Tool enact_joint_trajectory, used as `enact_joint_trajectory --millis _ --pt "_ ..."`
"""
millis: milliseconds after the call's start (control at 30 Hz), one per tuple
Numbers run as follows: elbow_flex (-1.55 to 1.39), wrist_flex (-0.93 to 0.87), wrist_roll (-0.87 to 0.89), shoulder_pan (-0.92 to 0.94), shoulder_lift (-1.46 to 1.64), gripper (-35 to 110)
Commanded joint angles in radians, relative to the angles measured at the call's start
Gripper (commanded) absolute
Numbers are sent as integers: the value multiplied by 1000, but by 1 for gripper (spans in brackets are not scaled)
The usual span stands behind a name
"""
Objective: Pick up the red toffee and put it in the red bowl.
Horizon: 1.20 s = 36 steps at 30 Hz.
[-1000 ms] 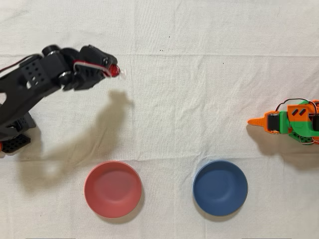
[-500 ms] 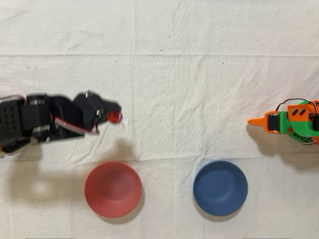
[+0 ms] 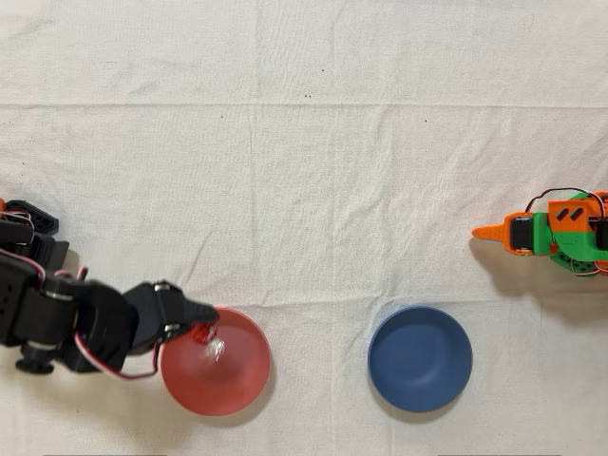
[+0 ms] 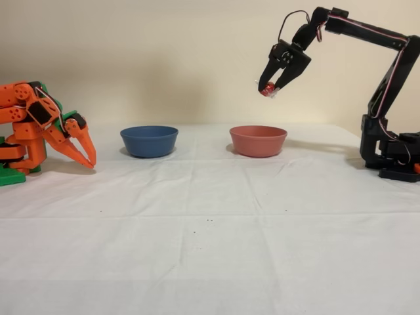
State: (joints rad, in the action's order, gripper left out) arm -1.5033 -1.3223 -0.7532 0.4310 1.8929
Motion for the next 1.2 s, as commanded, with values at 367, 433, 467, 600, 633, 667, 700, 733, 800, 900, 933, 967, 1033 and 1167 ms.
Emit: enact_joint_trajectory --millis 367,433,467,600,633,667,700,733,800,900,933,967,1033,1167 --pt "-71 110 -12 104 -97 8" --pt "-58 118 -5 121 -137 8" --pt "-55 127 -6 130 -153 8" --pt "-55 173 -35 166 -215 8" --pt "-55 186 -44 175 -227 8" --pt "-55 199 -54 181 -238 8" --pt "-52 209 -61 186 -252 8" --pt "-44 216 -66 192 -267 8" --pt "-21 227 -72 199 -301 8" --pt "15 229 -75 206 -336 8" --pt "25 227 -75 206 -342 8" --pt "28 227 -75 206 -347 9" --pt "29 224 -77 206 -348 11" --pt "29 218 -61 204 -344 20"
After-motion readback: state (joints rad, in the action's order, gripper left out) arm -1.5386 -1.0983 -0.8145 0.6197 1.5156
